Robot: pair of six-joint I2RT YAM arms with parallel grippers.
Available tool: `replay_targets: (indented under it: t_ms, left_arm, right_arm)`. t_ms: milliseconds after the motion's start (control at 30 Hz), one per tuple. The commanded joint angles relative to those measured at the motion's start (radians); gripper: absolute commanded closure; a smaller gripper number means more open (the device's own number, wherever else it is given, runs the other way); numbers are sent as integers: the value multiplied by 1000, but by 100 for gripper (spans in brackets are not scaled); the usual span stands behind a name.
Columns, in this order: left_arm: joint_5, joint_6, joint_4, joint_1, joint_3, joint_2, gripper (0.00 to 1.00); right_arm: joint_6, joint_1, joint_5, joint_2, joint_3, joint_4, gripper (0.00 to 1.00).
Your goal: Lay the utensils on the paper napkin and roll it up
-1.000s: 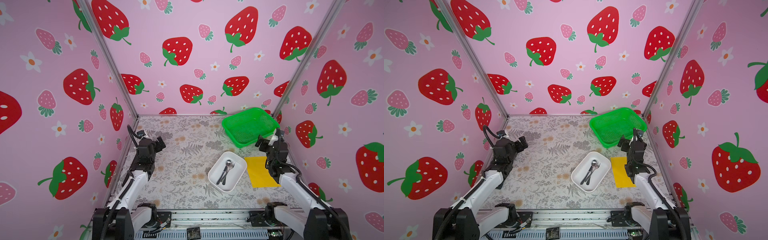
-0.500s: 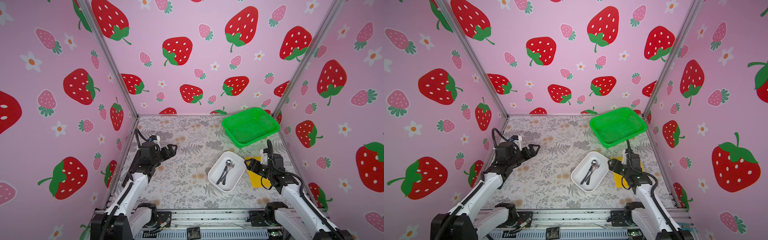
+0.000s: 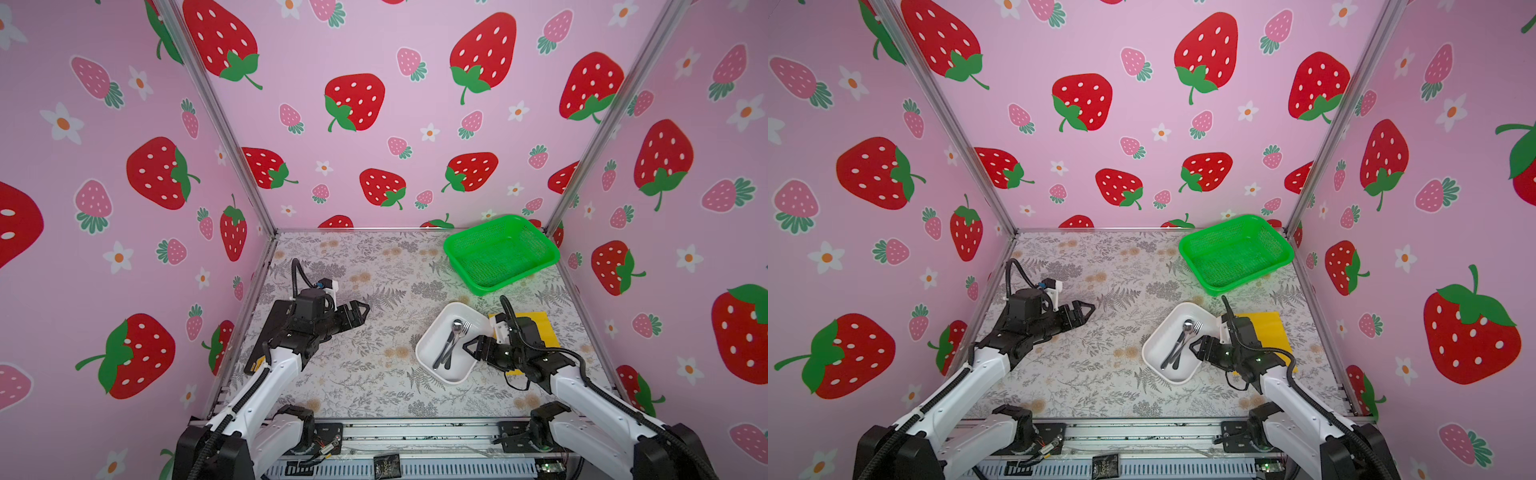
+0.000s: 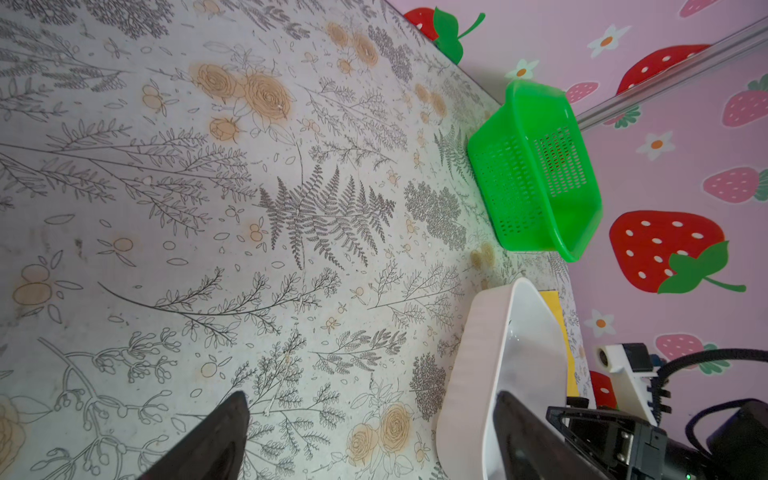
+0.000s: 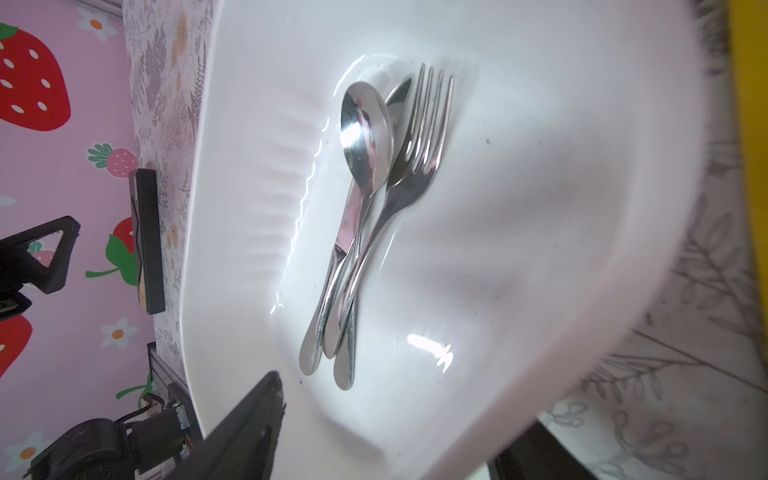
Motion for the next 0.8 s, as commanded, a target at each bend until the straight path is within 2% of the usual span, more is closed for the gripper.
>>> replay_targets:
  t_ms: [0, 200, 467, 667, 767]
  left_arm:
    - [-47, 52, -91, -16, 67, 2, 7]
    - [-128, 43, -163, -17, 94, -16, 7]
    - [-261, 41, -341, -17, 178, -28, 7]
    - [-308, 41, -412, -16, 197, -47, 7]
    - [-327, 43, -421, -15, 195, -64, 7]
  right_arm:
    - [77, 65, -29, 37, 15, 131, 26]
    - [140, 204, 45, 177, 88, 267, 25]
    - [225, 393, 138, 476, 298, 353, 25]
    - [271, 476, 115, 652, 429, 419, 25]
    - [235, 488, 146, 725, 500, 410, 26]
